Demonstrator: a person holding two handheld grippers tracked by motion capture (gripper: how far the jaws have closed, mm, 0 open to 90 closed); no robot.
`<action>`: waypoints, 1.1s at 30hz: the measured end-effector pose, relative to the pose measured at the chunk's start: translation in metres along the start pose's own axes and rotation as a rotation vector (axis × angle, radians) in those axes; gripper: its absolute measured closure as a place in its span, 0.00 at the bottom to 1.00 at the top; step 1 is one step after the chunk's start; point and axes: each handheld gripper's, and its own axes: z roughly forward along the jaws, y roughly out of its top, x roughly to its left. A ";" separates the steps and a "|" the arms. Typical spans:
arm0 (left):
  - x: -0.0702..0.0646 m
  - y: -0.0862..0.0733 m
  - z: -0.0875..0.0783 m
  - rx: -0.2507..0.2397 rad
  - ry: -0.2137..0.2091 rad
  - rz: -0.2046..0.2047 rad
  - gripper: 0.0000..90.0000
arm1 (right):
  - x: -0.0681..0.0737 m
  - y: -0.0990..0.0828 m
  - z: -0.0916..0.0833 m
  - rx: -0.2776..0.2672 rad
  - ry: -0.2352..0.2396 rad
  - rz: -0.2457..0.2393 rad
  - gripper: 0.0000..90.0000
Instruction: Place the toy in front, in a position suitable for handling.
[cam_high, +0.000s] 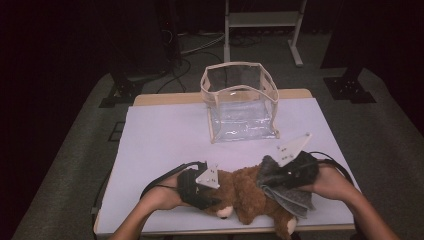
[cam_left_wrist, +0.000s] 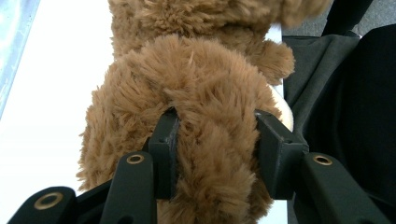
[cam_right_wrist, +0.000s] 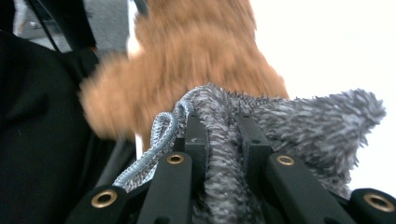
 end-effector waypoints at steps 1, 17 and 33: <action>0.000 0.000 0.000 0.000 -0.001 -0.002 0.61 | -0.001 -0.007 -0.004 0.008 -0.014 0.010 0.86; -0.001 -0.002 -0.002 -0.011 -0.019 0.000 0.60 | 0.001 -0.038 -0.016 -0.059 -0.029 0.043 0.85; -0.001 0.002 -0.001 0.000 -0.022 0.017 0.59 | 0.003 0.006 -0.015 -0.125 0.010 -0.046 0.85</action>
